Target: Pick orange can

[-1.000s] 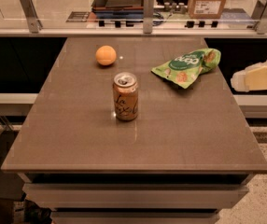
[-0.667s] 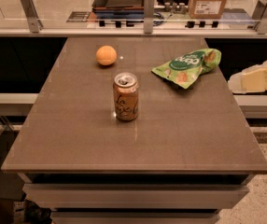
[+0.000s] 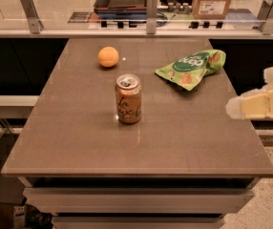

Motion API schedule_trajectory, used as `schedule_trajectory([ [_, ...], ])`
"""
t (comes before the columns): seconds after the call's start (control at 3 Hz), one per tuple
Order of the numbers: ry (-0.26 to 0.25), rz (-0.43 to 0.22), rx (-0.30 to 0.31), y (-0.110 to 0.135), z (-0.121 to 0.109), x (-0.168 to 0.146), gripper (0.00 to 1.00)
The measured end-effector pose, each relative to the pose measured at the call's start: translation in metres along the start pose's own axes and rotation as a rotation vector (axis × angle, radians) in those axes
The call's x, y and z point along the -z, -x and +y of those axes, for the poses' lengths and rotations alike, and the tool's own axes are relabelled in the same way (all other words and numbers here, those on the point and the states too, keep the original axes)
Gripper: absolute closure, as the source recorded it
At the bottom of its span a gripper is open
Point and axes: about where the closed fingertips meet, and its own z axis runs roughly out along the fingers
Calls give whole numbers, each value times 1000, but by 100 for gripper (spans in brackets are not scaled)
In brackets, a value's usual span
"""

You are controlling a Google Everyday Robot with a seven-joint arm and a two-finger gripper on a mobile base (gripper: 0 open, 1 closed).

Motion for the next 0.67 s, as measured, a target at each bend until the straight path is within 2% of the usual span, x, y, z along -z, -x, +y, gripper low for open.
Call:
schedule_trajectory([
  [0.33, 112, -38, -38, -29, 28, -20, 0],
  [0.67, 178, -97, 0, -50, 49, -42, 0],
])
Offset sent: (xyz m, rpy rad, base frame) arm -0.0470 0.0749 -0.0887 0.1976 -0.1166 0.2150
